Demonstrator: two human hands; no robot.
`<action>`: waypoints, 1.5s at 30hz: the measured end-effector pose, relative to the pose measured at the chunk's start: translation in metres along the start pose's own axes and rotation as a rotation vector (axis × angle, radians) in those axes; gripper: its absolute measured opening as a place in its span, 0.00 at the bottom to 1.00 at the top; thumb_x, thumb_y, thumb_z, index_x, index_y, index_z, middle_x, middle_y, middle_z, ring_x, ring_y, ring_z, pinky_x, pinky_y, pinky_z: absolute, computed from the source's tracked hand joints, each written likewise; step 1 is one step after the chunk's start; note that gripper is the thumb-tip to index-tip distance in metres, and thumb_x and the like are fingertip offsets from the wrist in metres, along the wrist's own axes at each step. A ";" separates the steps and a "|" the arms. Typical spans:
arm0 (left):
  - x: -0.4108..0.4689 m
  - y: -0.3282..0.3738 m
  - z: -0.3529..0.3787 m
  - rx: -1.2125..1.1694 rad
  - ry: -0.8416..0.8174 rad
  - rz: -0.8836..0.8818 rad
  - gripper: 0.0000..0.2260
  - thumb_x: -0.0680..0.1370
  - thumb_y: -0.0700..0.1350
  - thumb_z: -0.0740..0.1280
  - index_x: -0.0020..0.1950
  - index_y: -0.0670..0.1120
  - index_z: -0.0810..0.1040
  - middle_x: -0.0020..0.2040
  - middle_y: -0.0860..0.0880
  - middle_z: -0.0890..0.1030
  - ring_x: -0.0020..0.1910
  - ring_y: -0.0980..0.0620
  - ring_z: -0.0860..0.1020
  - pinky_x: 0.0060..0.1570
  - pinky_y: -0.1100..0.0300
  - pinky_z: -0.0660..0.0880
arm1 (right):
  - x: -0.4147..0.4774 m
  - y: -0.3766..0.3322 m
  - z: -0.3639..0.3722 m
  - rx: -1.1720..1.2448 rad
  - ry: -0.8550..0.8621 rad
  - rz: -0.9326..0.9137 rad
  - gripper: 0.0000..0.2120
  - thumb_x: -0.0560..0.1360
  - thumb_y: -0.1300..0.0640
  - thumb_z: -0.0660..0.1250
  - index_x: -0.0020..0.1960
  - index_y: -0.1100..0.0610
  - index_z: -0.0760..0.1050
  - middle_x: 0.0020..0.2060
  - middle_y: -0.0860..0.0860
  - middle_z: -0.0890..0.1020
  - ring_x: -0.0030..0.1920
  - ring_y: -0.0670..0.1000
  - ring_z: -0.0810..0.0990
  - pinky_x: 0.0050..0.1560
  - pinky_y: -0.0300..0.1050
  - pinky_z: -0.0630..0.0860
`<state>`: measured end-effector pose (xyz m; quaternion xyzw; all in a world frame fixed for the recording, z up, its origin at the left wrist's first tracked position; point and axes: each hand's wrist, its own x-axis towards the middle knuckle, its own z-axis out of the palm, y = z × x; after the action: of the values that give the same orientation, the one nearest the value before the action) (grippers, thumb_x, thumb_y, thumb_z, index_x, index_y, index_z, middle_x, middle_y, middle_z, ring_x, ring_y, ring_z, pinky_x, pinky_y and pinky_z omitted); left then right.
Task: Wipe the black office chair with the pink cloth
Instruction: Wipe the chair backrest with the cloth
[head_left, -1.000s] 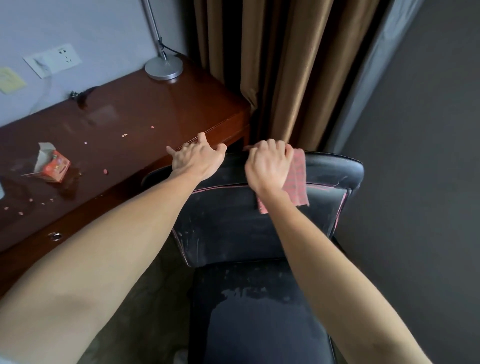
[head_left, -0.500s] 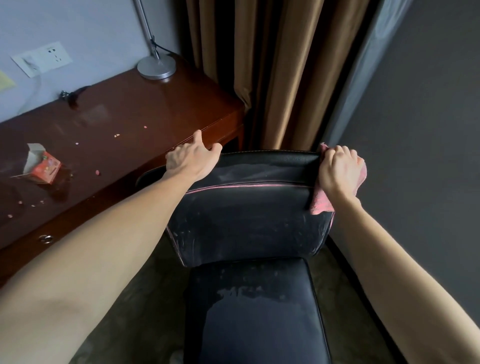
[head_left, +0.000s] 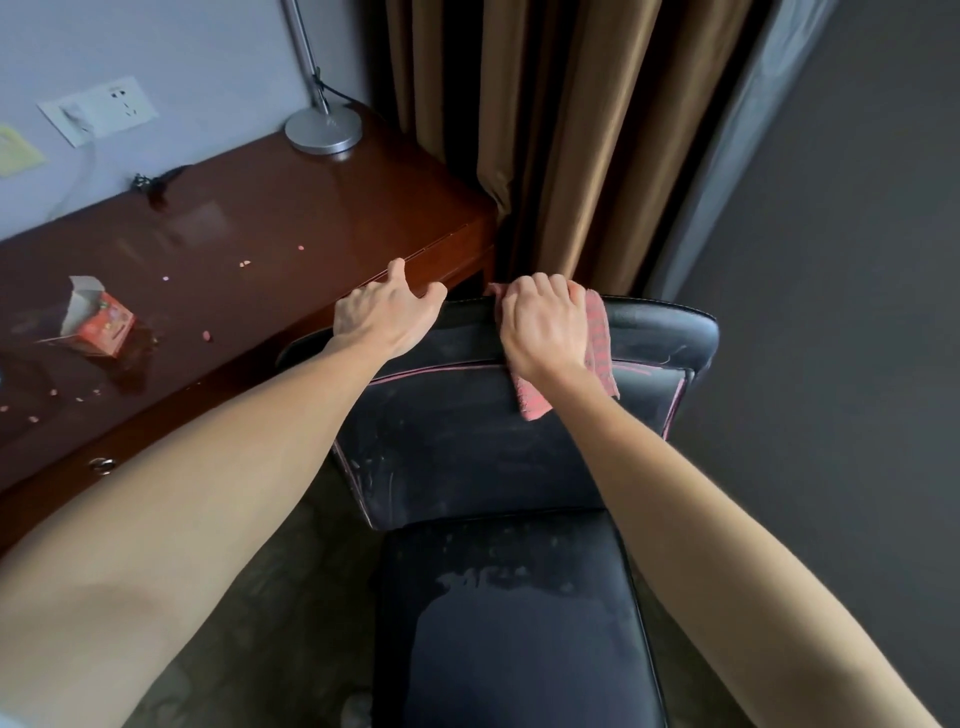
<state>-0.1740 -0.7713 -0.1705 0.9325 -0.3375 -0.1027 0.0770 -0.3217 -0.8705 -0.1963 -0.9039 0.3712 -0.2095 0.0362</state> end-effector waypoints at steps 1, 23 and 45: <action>0.000 0.000 0.000 0.001 0.005 0.009 0.31 0.81 0.63 0.48 0.80 0.49 0.54 0.64 0.38 0.78 0.63 0.36 0.75 0.62 0.45 0.68 | -0.001 0.014 -0.003 -0.009 -0.001 -0.016 0.19 0.80 0.53 0.49 0.47 0.58 0.77 0.46 0.56 0.81 0.49 0.60 0.76 0.54 0.51 0.63; 0.004 0.003 0.004 0.088 0.023 0.141 0.41 0.74 0.76 0.43 0.79 0.52 0.57 0.59 0.41 0.82 0.60 0.39 0.79 0.61 0.45 0.71 | -0.003 0.069 -0.007 -0.048 0.090 0.070 0.14 0.81 0.53 0.54 0.43 0.57 0.74 0.42 0.57 0.79 0.46 0.61 0.74 0.52 0.52 0.62; 0.006 0.013 0.008 0.060 0.044 0.101 0.37 0.77 0.72 0.46 0.78 0.51 0.58 0.57 0.41 0.83 0.58 0.38 0.79 0.68 0.44 0.66 | -0.003 0.086 -0.005 -0.059 0.119 0.271 0.16 0.80 0.56 0.51 0.45 0.60 0.75 0.46 0.59 0.79 0.50 0.61 0.73 0.58 0.53 0.61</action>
<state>-0.1789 -0.7859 -0.1763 0.9182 -0.3855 -0.0680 0.0613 -0.3822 -0.9299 -0.2115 -0.8321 0.4973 -0.2450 0.0153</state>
